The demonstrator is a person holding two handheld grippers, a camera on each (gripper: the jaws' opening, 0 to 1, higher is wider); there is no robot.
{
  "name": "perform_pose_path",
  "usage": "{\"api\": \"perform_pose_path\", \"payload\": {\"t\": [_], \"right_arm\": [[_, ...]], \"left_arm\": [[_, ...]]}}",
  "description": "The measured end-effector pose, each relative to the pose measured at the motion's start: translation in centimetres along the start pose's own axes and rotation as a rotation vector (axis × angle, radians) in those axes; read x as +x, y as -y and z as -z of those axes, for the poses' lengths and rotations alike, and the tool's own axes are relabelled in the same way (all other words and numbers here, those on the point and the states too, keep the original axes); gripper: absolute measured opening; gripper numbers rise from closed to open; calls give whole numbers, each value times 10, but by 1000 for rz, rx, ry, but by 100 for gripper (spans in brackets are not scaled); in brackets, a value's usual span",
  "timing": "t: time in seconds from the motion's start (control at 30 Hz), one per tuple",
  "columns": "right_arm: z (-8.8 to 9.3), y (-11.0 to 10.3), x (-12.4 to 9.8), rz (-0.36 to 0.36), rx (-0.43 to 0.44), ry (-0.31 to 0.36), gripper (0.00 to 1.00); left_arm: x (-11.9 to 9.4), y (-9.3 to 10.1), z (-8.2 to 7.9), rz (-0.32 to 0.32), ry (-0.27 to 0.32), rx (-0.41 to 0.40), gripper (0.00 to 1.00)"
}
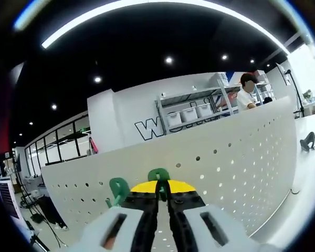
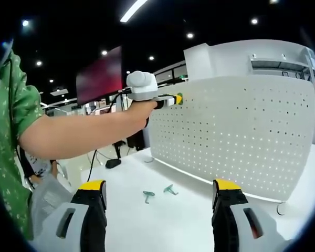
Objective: Insert the hook assembly into the mounting plate slot until the hook locks in place.
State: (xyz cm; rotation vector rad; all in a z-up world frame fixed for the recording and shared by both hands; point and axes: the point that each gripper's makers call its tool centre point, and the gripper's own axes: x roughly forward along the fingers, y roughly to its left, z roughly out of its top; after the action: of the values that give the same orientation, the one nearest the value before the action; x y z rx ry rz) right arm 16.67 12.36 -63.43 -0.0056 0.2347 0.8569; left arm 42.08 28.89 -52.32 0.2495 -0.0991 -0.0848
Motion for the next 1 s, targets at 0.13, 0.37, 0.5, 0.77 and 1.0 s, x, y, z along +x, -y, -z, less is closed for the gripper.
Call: {"api": "perform_pose_path", "payload": {"t": [0.13,0.37,0.5,0.77,1.0], "right_arm": [[1,1,-1,2,1,-1,85],[1,0,-1,2,0,-1,85],[1,-1,0,-1,-2,-2,85],[-1,-4,3,-8,-6,-2,85],[-2,-5,3,-9,-10,-3,84]], "left_arm": [[0,1,0,0,0,-2,7],[-1,0,2,-5,-1,-16,11],[-2,-2,1,-4,0,-15,12],[-6,-3,3,-3,-3,-26,13],[-10,-2,4,1,-2,-39,15]]}}
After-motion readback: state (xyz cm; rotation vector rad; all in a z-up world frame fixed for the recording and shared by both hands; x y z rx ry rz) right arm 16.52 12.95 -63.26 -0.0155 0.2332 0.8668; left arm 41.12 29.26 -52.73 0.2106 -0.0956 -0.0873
